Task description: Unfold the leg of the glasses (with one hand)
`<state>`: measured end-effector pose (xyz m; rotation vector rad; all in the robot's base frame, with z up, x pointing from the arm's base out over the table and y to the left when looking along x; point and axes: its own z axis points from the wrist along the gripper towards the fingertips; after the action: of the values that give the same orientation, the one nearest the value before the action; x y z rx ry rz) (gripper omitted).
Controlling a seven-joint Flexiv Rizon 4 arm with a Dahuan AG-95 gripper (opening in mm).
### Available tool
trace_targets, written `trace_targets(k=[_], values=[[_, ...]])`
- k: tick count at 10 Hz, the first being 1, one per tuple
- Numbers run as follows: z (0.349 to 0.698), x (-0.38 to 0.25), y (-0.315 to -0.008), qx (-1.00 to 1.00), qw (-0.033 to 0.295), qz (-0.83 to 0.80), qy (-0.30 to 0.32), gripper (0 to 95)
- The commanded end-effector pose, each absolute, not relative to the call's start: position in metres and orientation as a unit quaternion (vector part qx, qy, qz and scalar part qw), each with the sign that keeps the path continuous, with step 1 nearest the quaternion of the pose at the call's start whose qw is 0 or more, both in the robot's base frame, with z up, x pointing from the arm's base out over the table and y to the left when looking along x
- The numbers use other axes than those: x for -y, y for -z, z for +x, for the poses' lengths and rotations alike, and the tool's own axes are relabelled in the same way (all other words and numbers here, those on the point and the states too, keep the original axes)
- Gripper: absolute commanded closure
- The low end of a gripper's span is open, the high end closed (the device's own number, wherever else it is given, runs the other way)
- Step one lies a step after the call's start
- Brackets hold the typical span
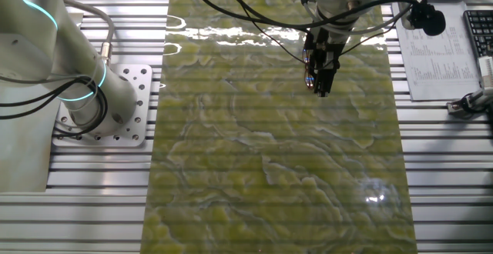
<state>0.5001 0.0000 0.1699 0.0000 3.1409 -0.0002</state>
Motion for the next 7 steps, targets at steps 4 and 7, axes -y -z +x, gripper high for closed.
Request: trace_targets(k=[4, 7], values=[[0.4999, -0.0003, -0.1703, -0.999, -0.011, 0.029, 0.011, 95.0], [0.5001, 0.0, -0.1697, -1.0, -0.01, 0.028, 0.009, 95.0]])
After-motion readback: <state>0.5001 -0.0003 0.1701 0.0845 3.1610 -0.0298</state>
